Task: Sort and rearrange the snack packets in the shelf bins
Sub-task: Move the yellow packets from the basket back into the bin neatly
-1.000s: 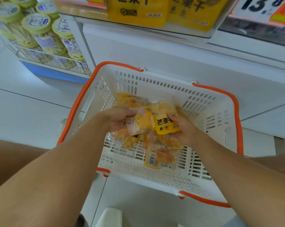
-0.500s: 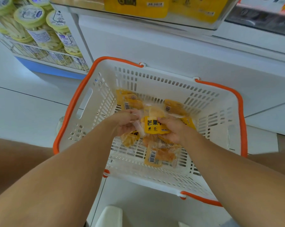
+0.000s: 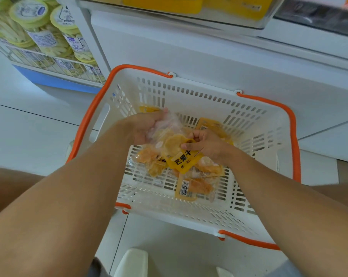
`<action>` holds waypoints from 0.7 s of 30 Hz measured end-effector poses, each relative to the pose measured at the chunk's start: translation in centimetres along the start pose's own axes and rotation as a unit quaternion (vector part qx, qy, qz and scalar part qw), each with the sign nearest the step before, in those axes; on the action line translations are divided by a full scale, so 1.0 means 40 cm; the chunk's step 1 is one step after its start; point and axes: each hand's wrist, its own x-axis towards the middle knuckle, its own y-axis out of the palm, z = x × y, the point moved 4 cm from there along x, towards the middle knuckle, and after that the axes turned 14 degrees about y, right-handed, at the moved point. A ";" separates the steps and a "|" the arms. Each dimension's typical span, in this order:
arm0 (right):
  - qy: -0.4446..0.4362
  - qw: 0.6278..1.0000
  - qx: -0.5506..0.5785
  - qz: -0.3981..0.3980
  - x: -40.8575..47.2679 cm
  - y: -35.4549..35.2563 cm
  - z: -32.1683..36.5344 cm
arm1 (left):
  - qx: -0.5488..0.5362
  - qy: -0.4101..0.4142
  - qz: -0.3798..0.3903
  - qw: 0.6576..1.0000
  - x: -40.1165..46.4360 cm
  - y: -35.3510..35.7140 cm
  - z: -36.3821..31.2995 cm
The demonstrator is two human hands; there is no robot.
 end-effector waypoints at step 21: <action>0.006 0.739 -0.637 -0.218 0.046 0.066 -0.193 | 0.129 -0.031 -0.311 0.941 -0.002 -0.045 0.160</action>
